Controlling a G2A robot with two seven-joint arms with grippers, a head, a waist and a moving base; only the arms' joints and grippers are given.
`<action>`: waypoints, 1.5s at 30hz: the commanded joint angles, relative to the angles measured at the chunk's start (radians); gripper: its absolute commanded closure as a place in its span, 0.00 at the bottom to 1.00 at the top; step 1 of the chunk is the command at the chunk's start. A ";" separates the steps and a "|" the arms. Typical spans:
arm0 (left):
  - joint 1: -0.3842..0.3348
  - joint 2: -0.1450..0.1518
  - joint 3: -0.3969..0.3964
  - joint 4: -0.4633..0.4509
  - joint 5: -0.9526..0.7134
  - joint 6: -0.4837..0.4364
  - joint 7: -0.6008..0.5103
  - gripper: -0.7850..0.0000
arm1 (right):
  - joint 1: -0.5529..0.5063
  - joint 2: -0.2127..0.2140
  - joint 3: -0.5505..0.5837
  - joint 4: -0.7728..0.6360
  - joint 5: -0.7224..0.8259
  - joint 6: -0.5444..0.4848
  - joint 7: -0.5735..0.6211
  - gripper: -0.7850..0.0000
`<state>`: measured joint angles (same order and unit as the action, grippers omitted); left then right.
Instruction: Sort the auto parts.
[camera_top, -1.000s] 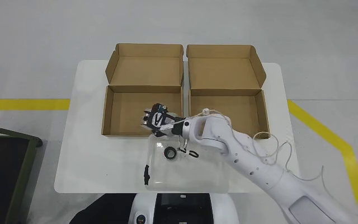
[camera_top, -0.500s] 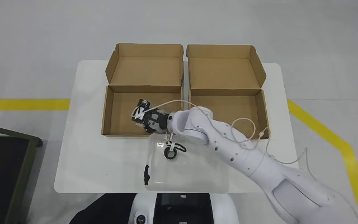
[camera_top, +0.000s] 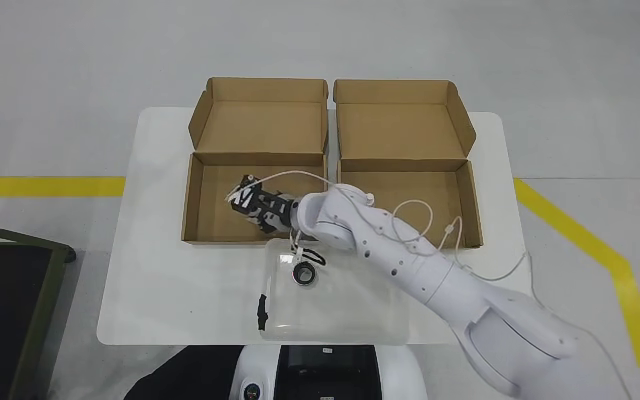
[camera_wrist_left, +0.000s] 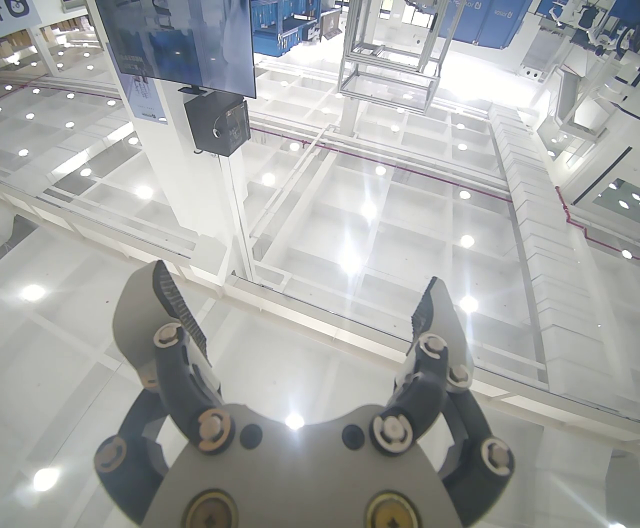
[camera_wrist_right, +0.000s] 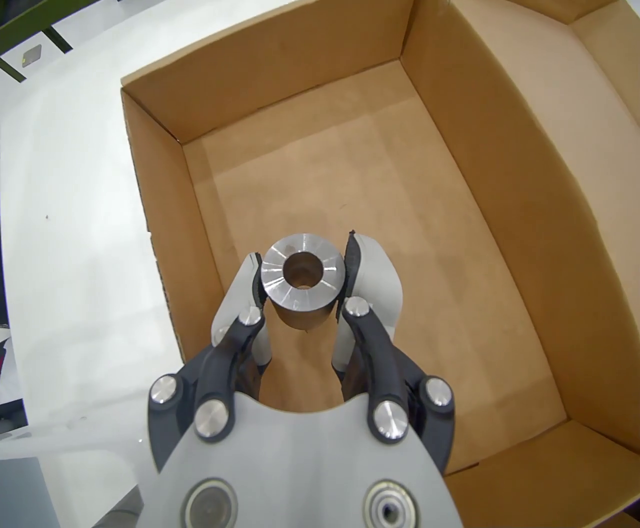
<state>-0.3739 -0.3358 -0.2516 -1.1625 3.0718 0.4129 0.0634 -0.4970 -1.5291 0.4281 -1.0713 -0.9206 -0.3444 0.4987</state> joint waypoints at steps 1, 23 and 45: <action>0.000 0.000 0.000 0.000 0.000 0.000 0.000 0.00 | 0.003 -0.006 0.000 0.013 -0.003 -0.001 0.002 0.99; 0.000 0.000 0.000 0.000 0.000 0.000 0.000 0.00 | -0.012 -0.034 0.066 -0.012 -0.044 -0.043 0.055 0.53; 0.000 0.000 0.000 0.000 0.000 0.000 0.000 0.00 | -0.342 0.116 0.337 -0.515 -0.170 -0.283 0.083 0.22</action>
<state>-0.3739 -0.3358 -0.2516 -1.1625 3.0718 0.4129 0.0634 -0.8226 -1.4185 0.7531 -1.5735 -1.0872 -0.6178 0.5837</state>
